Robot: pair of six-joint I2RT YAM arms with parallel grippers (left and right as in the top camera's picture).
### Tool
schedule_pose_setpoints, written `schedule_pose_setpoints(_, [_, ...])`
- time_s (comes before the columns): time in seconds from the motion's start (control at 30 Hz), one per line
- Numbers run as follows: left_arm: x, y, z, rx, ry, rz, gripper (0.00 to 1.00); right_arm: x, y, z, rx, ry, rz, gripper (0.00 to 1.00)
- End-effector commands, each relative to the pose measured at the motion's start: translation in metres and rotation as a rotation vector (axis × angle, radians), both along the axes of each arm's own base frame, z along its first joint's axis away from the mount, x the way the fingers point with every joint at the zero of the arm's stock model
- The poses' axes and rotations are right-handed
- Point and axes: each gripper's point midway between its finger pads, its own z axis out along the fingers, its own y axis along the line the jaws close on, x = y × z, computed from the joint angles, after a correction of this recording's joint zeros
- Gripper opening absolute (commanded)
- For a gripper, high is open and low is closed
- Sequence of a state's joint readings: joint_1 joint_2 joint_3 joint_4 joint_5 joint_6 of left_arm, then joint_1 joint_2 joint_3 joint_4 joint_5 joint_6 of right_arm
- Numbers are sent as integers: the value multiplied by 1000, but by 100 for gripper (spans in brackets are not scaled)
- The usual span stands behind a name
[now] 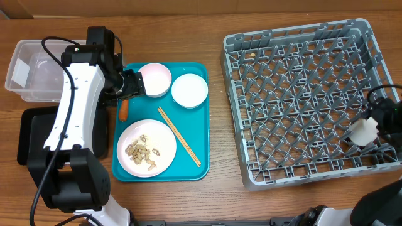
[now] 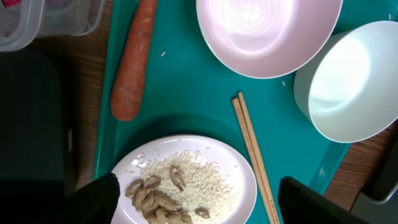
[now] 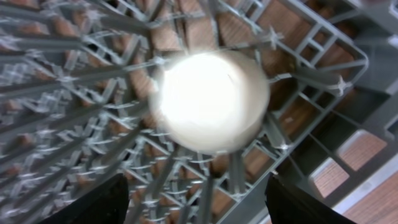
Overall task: Sort waste into correct bins and load items into the dishwasher
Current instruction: 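Place the white cup upside down in the rack's right side, then grasp the white bowl with the right gripper and place it in rack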
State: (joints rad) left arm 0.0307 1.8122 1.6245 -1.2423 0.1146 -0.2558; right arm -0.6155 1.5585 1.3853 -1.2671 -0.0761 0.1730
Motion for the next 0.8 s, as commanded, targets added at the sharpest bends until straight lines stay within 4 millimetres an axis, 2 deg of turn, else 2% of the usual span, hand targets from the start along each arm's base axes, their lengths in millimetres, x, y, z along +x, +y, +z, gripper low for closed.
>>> schedule_pose_setpoints(0.0, [2,2,15,10,-45,10,84,23,20,57,48,-204,51,73])
schedule_pose_setpoints(0.03, [4,2,15,10,-53,9,83,32,43,70,93,-283,167,73])
schedule_pose_setpoints(0.1, [8,-1,16,11,-69,1,82,42,78,85,146,-363,306,73])
schedule_pose_setpoints(0.13, [10,-3,16,11,-79,-7,83,51,107,91,164,-396,419,73])
schedule_pose_setpoints(0.17, [11,-5,17,15,-83,-17,83,54,119,92,168,-402,461,73])
schedule_pose_setpoints(0.27, [10,-2,16,43,-79,-24,82,74,207,98,185,-447,747,71])
schedule_pose_setpoints(0.33, [9,-1,16,49,-73,-23,82,80,243,100,191,-479,860,71])
schedule_pose_setpoints(0.37, [7,-1,15,48,-66,-23,82,86,285,99,171,-503,967,70])
schedule_pose_setpoints(0.4, [7,-1,15,49,-64,-23,83,93,311,94,130,-504,997,72])
schedule_pose_setpoints(0.5, [8,-1,15,49,-71,-23,84,107,371,76,61,-534,1108,76])
schedule_pose_setpoints(0.53, [8,-1,15,49,-71,-23,84,110,380,71,54,-538,1118,76])
schedule_pose_setpoints(0.57, [8,-1,15,49,-70,-23,84,116,403,60,45,-550,1145,76])
schedule_pose_setpoints(0.6, [8,-1,15,49,-69,-23,84,118,413,55,45,-553,1161,76])
schedule_pose_setpoints(0.63, [7,-1,15,49,-68,-23,84,121,431,40,52,-551,1192,76])
schedule_pose_setpoints(0.7, [7,-1,15,49,-67,-24,84,133,445,5,32,-503,1151,76])
schedule_pose_setpoints(0.77, [7,-1,15,49,-67,-24,84,141,445,-19,11,-458,1094,75])
